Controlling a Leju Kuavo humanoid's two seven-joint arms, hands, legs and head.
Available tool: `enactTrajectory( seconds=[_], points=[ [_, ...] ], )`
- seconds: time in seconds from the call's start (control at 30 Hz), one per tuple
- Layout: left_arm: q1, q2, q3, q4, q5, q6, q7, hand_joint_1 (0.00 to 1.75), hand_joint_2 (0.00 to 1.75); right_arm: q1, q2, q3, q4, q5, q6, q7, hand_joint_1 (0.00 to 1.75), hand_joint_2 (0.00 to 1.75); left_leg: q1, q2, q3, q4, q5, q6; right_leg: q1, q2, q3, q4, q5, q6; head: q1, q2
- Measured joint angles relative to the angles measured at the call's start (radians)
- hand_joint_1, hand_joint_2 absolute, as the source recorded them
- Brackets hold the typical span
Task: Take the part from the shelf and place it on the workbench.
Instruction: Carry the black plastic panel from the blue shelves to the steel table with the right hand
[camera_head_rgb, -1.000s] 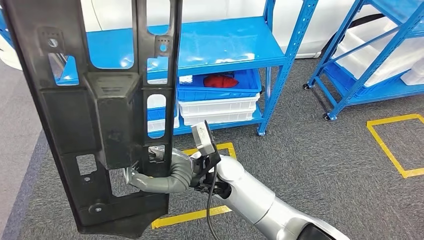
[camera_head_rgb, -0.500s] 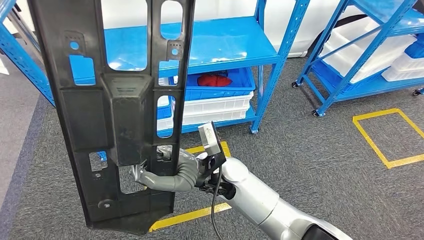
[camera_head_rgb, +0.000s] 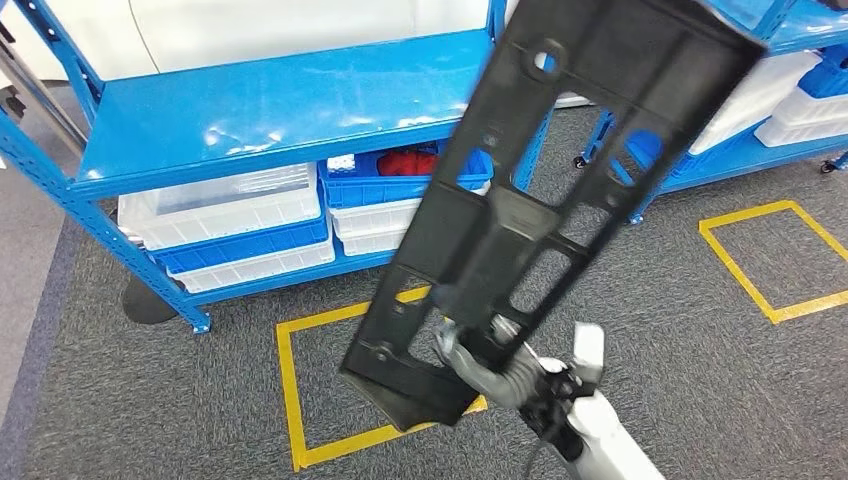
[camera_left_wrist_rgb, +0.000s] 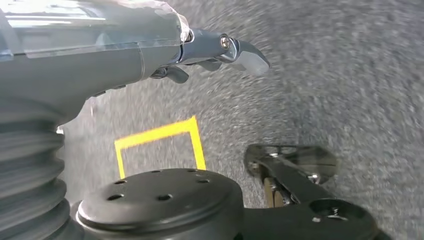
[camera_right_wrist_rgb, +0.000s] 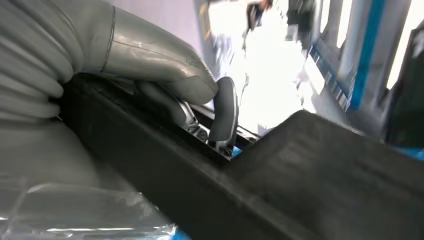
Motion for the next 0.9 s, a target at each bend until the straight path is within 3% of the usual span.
enactTrajectory(
  seconds=[0.07,0.17,0.27,0.3,0.37,0.43,0.5,0.53,0.57,0.63,0.7,0.77,0.83,0.9],
  points=[
    [-0.001,0.006,-0.013,0.000,0.003,-0.005,0.002,0.00,1.75,0.060,-0.001,-0.045,-0.053,0.028,0.007,0.014,1.75,1.75,0.001,-0.001,0.024,-0.037,0.040,-0.001,-0.002,0.024,0.000,0.005,-0.002,0.002,0.000,0.000],
    [0.006,0.008,-0.022,0.000,0.014,-0.002,-0.031,0.00,1.75,0.084,0.003,-0.076,-0.103,0.046,0.017,0.052,1.75,1.75,0.003,-0.032,0.094,-0.194,0.120,0.009,-0.004,0.071,-0.005,0.022,-0.007,0.013,0.000,0.000],
    [0.009,0.006,-0.028,0.000,0.019,0.006,-0.097,0.00,1.75,0.082,0.010,-0.088,-0.130,0.054,0.023,0.068,1.75,1.75,0.000,-0.053,0.113,-0.256,0.109,0.027,-0.007,0.093,-0.027,0.034,0.000,0.032,0.000,0.000],
    [0.008,0.005,-0.030,0.000,0.016,0.007,-0.115,0.00,1.75,0.084,0.011,-0.091,-0.143,0.060,0.023,0.068,1.75,1.75,0.000,-0.050,0.114,-0.261,0.109,0.035,-0.008,0.095,-0.031,0.033,0.002,0.039,0.000,0.000],
    [0.008,0.003,-0.035,0.000,0.009,0.007,-0.132,0.00,1.75,0.092,0.011,-0.095,-0.170,0.069,0.023,0.063,1.75,1.75,0.004,-0.044,0.118,-0.270,0.117,0.046,-0.008,0.075,-0.037,0.048,-0.008,0.049,0.000,0.000],
    [0.008,0.003,-0.038,0.000,0.004,0.007,-0.133,0.00,1.75,0.101,0.011,-0.096,-0.198,0.079,0.027,0.052,1.75,1.75,0.007,-0.033,0.121,-0.275,0.121,0.051,-0.011,0.044,-0.072,0.128,-0.054,0.060,0.000,0.000],
    [0.010,0.003,-0.040,0.000,0.003,0.006,-0.118,0.00,1.75,0.122,0.010,-0.085,-0.231,0.102,0.036,0.029,1.75,1.75,0.007,-0.022,0.121,-0.274,0.120,0.052,-0.017,0.033,-0.128,0.245,-0.105,0.068,0.000,0.000],
    [0.010,0.003,-0.042,0.000,0.004,0.005,-0.105,0.00,1.75,0.133,0.009,-0.074,-0.246,0.118,0.042,0.014,1.75,1.75,0.007,-0.016,0.122,-0.274,0.119,0.051,-0.019,0.031,-0.143,0.275,-0.108,0.071,0.000,0.000],
    [0.010,0.003,-0.043,0.000,0.004,0.005,-0.093,0.00,1.75,0.141,0.007,-0.059,-0.259,0.132,0.046,0.000,1.75,1.75,0.007,-0.011,0.124,-0.274,0.117,0.049,-0.022,0.029,-0.140,0.271,-0.095,0.072,0.000,0.000],
    [0.008,0.003,-0.046,0.000,0.005,0.005,-0.076,0.00,1.75,0.144,0.004,-0.031,-0.278,0.147,0.047,-0.015,1.75,1.75,0.008,0.001,0.132,-0.274,0.111,0.042,-0.025,0.013,-0.084,0.163,-0.036,0.070,0.000,0.000],
    [0.007,0.004,-0.049,0.000,0.005,0.005,-0.070,0.00,1.75,0.143,0.004,-0.010,-0.293,0.151,0.044,-0.017,1.75,1.75,0.003,0.011,0.137,-0.273,0.103,0.031,-0.019,-0.008,-0.031,0.061,-0.007,0.059,0.000,0.000],
    [0.007,0.004,-0.051,0.000,0.005,0.005,-0.067,0.00,1.75,0.143,0.002,0.004,-0.304,0.151,0.043,-0.018,1.75,1.75,-0.001,0.019,0.141,-0.276,0.098,0.020,-0.010,-0.008,-0.022,0.040,-0.013,0.042,0.000,0.000],
    [0.006,0.004,-0.054,0.000,0.005,0.005,-0.066,0.00,1.75,0.144,0.000,0.013,-0.311,0.149,0.041,-0.019,1.75,1.75,0.001,0.023,0.148,-0.277,0.092,0.008,-0.011,0.002,-0.020,0.035,-0.013,0.026,0.000,0.000],
    [0.005,0.004,-0.056,0.000,0.004,0.005,-0.066,0.00,1.75,0.142,-0.001,0.018,-0.317,0.147,0.039,-0.020,1.75,1.75,0.003,0.009,0.129,-0.227,0.056,0.001,-0.014,0.010,-0.015,0.028,-0.011,0.011,0.000,0.000]
  ],
)
